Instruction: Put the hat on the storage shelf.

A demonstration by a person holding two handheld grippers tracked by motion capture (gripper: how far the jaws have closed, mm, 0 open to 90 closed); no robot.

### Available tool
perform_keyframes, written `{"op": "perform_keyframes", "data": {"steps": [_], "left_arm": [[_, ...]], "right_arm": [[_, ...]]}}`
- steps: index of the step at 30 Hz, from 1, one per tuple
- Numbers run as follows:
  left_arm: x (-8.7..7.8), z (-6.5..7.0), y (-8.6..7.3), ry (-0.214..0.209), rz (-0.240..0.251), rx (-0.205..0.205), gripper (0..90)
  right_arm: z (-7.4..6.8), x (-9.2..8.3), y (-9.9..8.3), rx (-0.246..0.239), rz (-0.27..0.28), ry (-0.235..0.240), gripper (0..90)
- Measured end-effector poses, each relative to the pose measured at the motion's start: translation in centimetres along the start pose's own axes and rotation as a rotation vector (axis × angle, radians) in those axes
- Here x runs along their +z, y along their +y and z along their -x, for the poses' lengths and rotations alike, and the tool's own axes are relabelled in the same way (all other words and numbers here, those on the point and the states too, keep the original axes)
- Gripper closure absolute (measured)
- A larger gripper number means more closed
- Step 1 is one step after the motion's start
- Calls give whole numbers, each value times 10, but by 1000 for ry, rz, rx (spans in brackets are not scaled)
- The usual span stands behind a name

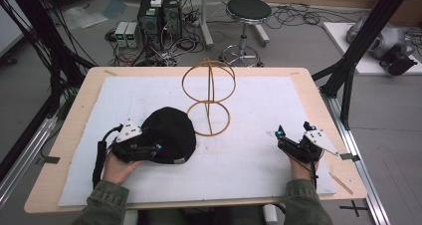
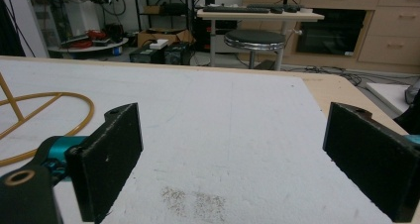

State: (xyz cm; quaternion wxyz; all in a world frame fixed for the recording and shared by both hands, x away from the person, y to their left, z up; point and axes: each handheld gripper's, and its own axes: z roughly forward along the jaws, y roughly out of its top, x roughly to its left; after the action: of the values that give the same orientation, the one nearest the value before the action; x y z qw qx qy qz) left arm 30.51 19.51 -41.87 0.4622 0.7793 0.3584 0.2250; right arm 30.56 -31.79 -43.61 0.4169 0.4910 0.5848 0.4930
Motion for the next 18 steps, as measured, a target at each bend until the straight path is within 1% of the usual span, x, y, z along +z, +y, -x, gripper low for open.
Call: {"op": "perform_keyframes", "data": {"steps": [1, 4, 8, 9, 10, 11, 12, 13, 14, 15, 18], "left_arm": [[0, 0, 0, 1, 0, -4, 287], [1, -1, -1, -2, -8, -7, 342], [2, 0, -2, 2, -7, -8, 378], [2, 0, -2, 2, -7, -8, 392], [1, -1, -3, -3, -4, -17, 416], [1, -1, -3, -3, -4, -17, 448], [1, -2, -3, -7, -5, -18, 448], [0, -1, -3, -6, -7, -16, 500], [0, -1, -3, -6, -8, -17, 509], [0, 0, -3, 2, -10, -9, 542], [-2, 1, -3, 6, -8, -1, 632]], "right_arm": [[0, 0, 0, 0, 0, 0, 76], [0, 0, 0, 7, 1, 1, 76], [0, 0, 0, 5, 5, 8, 76], [0, 0, 0, 5, 5, 8, 76], [0, 0, 0, 3, 2, 9, 77], [0, 0, 0, 3, 2, 9, 77], [0, 0, 0, 3, 1, 9, 76], [1, 0, 0, 6, 1, 9, 76], [0, 0, 0, 6, 1, 8, 77], [1, -1, 0, 6, 1, 7, 76], [1, -1, 0, 6, 1, 8, 77]]}}
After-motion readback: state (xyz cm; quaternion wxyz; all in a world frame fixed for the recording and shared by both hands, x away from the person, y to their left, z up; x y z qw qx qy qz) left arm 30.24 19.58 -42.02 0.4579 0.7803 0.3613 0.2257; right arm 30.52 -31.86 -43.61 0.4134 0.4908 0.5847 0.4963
